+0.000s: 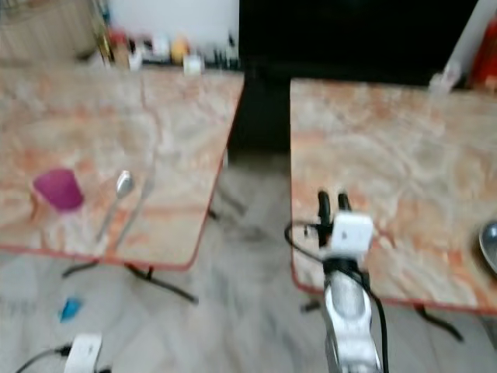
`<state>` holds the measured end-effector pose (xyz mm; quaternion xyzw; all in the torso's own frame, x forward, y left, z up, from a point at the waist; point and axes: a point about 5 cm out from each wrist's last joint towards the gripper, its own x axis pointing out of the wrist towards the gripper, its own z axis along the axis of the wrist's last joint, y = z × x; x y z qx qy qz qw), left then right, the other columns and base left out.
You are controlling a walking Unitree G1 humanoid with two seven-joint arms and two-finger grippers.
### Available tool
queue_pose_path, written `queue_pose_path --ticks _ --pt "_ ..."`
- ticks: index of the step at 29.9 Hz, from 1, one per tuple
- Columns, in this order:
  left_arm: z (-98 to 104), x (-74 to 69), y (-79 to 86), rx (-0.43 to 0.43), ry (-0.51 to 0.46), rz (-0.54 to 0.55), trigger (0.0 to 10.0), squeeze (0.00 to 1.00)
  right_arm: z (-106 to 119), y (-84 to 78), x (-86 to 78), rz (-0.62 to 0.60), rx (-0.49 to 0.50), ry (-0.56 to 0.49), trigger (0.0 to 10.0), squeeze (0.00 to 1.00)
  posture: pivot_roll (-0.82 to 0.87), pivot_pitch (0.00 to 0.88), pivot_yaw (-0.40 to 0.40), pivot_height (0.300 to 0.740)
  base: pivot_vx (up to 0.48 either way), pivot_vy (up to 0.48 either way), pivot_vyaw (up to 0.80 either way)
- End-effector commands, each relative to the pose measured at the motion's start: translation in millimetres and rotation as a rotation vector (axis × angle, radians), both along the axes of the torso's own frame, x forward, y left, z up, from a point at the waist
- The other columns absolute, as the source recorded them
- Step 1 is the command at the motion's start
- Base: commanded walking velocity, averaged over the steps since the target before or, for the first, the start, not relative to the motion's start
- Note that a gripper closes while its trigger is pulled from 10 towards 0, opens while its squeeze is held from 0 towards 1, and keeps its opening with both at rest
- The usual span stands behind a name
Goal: Setting the table
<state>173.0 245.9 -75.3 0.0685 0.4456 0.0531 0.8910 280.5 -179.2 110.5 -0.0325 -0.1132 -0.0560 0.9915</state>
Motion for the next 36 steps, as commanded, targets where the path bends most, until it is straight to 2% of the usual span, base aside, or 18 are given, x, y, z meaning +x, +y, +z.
queue_pose_path --ticks 1,26,30,36 --pt "-0.8 -4.5 4.9 0.011 0.02 0.002 10.0 0.0 3.1 7.0 2.0 0.018 0.011 -0.011 10.0 0.0 0.08 0.0 -0.042 0.74 0.0 0.382 0.0" --pt "-1.7 -6.1 4.7 0.015 0.028 -0.001 10.0 0.0 4.1 9.5 4.6 0.029 0.011 -0.019 10.0 0.0 0.08 0.0 -0.036 0.74 0.0 0.383 0.0" --pt "-2.3 -7.3 4.7 0.017 0.032 -0.003 10.0 0.0 4.0 10.6 4.8 0.038 -0.016 -0.015 10.0 0.0 0.08 0.0 -0.035 0.74 0.0 0.382 0.0" --pt "-2.6 -8.0 4.7 0.018 0.035 -0.004 10.0 0.0 4.5 13.5 5.6 0.053 -0.018 -0.019 10.0 0.0 0.08 0.0 -0.037 0.74 0.0 0.383 0.61"
